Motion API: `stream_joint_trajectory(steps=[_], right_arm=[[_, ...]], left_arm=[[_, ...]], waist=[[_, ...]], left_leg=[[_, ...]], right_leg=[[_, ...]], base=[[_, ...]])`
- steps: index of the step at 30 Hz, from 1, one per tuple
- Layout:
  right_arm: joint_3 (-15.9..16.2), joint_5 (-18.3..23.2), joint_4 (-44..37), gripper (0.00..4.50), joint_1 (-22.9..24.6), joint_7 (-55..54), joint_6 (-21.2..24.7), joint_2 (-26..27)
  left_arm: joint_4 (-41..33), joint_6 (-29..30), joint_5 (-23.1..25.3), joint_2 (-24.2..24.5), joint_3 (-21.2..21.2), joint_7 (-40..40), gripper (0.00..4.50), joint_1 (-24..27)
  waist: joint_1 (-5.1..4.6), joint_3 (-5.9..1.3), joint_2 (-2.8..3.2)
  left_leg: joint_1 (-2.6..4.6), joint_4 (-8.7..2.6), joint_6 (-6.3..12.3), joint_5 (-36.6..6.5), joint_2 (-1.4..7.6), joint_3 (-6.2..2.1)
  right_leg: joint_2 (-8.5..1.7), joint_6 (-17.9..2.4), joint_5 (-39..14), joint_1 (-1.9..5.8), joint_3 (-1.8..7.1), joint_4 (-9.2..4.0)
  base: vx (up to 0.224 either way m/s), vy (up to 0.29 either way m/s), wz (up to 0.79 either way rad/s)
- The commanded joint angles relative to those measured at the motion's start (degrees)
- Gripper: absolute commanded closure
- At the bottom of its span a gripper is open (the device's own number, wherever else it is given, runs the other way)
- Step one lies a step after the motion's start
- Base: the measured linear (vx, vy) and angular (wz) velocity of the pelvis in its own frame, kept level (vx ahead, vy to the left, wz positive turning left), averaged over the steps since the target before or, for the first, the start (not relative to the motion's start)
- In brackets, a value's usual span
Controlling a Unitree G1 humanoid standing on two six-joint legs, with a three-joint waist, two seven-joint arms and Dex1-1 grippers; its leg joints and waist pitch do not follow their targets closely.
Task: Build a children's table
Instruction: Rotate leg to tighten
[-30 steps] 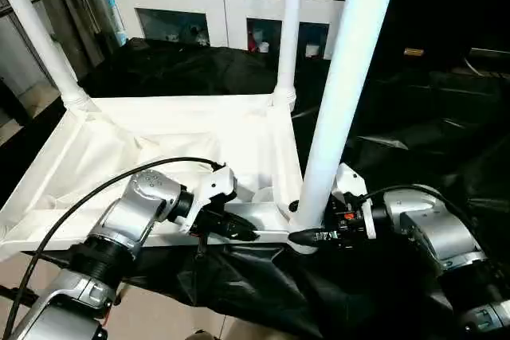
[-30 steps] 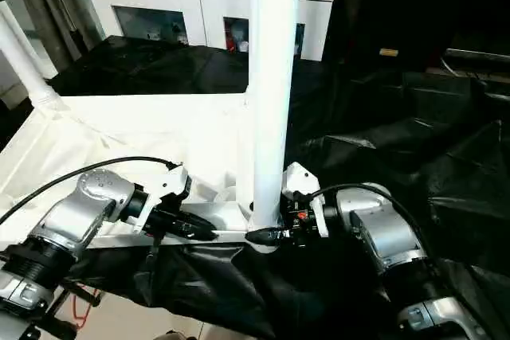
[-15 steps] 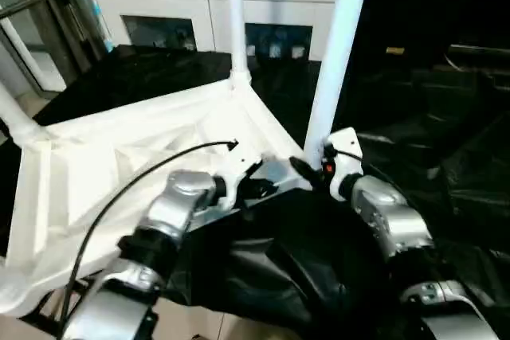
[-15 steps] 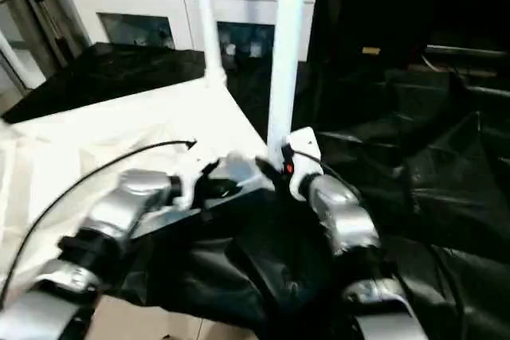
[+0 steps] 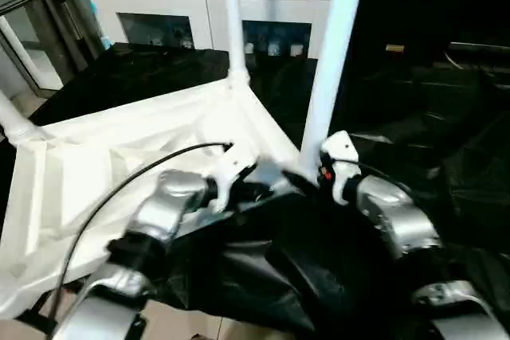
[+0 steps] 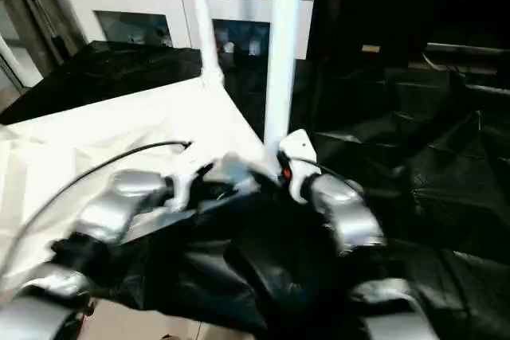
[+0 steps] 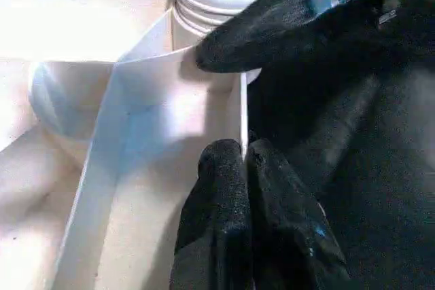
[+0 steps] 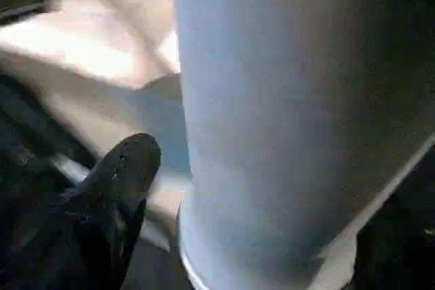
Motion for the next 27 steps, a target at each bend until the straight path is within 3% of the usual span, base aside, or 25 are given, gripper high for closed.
stream_joint_trajectory(steps=[1,2,4,5,8,9,10,17,27], right_arm=[[6.10,1.74,-2.89,0.54,0.64,8.22,0.98,0.65],[6.65,2.11,-4.06,0.54,1.14,11.12,1.37,-0.94],[7.60,2.89,-6.16,0.54,2.12,15.80,2.17,-3.66],[7.79,3.16,-6.68,0.54,2.37,17.05,2.41,-4.38],[8.21,4.07,-8.01,0.54,3.01,20.51,3.24,-6.29],[8.63,4.85,-9.26,0.54,3.75,23.91,4.09,-8.08],[8.73,5.08,-9.65,0.54,3.99,24.99,4.38,-8.56],[9.96,6.14,-11.53,1.23,4.43,28.39,6.17,-9.69],[11.26,6.01,-13.49,1.82,5.58,28.60,7.17,-9.26]], left_arm=[[-3.43,-2.64,-3.19,-1.22,-2.75,-5.05,4.50,-1.00],[-3.55,-2.67,-3.27,-0.39,-3.09,-6.65,4.50,-0.97],[-3.62,-3.01,-3.51,0.87,-3.54,-9.32,4.50,-0.99],[-3.57,-3.27,-3.54,1.17,-3.65,-10.11,4.50,-1.05],[-3.86,-3.76,-3.78,2.22,-4.11,-12.91,4.50,-1.08],[-4.45,-3.35,-4.26,3.45,-4.57,-15.94,4.50,-1.16],[-4.71,-3.02,-4.44,3.88,-4.70,-16.96,4.50,-1.20],[-6.06,-1.29,-5.72,5.61,-5.78,-21.45,4.50,-1.02],[-6.91,-0.74,-5.66,5.98,-5.96,-22.09,4.50,-0.35]], waist=[[0.07,-3.39,0.01],[0.18,-3.50,-0.39],[0.43,-3.42,-0.20],[0.57,-3.33,0.40],[1.00,-3.16,0.28],[1.23,-3.13,-0.04],[1.44,-3.18,0.10],[1.59,-3.07,0.03],[1.54,-3.22,0.07]], left_leg=[[0.86,-3.35,4.33,-10.27,0.65,0.34],[0.84,-3.08,4.75,-9.76,0.56,0.44],[0.88,-2.98,5.54,-9.63,0.59,0.50],[1.03,-3.08,5.51,-10.57,0.73,0.49],[1.13,-3.27,4.74,-12.67,0.86,0.52],[1.20,-3.32,4.36,-13.30,0.82,0.50],[1.32,-3.33,4.23,-13.51,0.91,0.48],[1.29,-3.50,3.11,-13.84,0.93,0.46],[1.12,-3.30,3.61,-11.84,0.80,0.41]], right_leg=[[-1.47,-15.04,-2.06,2.85,0.78,-3.28],[-1.39,-15.81,-0.32,3.00,0.80,-2.92],[-1.44,-16.36,0.00,2.97,0.80,-2.91],[-1.51,-16.51,-0.93,2.80,0.77,-3.07],[-1.64,-16.50,-3.74,2.73,0.91,-3.19],[-1.62,-16.26,-5.23,2.81,0.91,-3.32],[-1.73,-16.21,-5.81,2.76,0.96,-3.29],[-1.82,-15.62,-8.27,2.54,1.10,-3.43],[-1.75,-15.75,-6.28,2.62,0.99,-3.16]], base=[[0.000,0.000,0.00],[0.000,0.000,0.00],[0.000,0.000,0.00],[0.000,0.000,0.00],[0.000,0.000,0.00],[0.000,0.000,0.00],[0.000,0.000,0.00],[0.000,0.000,0.00],[0.000,0.000,0.00]])
